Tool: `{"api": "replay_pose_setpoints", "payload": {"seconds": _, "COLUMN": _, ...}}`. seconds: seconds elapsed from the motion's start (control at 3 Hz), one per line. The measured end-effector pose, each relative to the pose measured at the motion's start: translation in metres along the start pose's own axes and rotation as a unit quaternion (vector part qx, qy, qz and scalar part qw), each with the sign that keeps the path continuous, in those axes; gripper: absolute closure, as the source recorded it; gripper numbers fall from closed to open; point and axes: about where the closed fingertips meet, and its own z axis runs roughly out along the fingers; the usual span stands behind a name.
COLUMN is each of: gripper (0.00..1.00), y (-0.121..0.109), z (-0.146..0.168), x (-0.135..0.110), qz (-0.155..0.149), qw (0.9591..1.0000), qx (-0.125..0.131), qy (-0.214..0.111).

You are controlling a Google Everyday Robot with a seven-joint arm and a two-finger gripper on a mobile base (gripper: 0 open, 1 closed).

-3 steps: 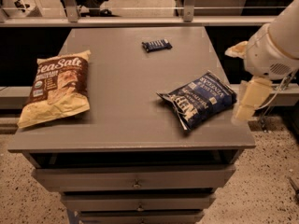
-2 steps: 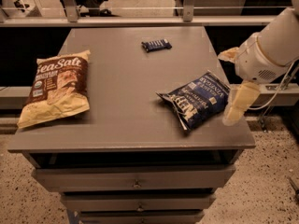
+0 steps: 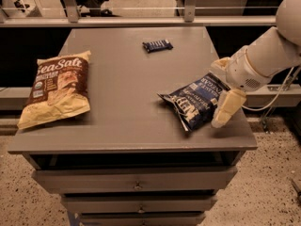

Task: Pick blue chip bag

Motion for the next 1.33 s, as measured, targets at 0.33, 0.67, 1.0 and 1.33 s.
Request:
{"api": "replay_pose_setpoints", "payload": {"seconds": 0.33, "gripper": 0.17, "y": -0.003, "z": 0.015, "x": -0.002, "qz": 0.018, "qw": 0.9998, "qx": -0.008, "qy": -0.009}}
{"api": "replay_pose_setpoints", "payload": {"seconds": 0.67, "gripper": 0.4, "y": -0.005, "z": 0.021, "x": -0.003, "qz": 0.031, "qw": 0.9994, "qx": -0.011, "qy": -0.012}}
{"api": "replay_pose_setpoints", "payload": {"seconds": 1.0, "gripper": 0.64, "y": -0.01, "z": 0.013, "x": -0.012, "qz": 0.038, "qw": 0.9991, "qx": -0.005, "qy": -0.015}}
{"api": "replay_pose_setpoints", "payload": {"seconds": 1.33, "gripper": 0.87, "y": -0.017, "z": -0.007, "x": -0.031, "qz": 0.04, "qw": 0.9989, "qx": 0.008, "qy": -0.024}}
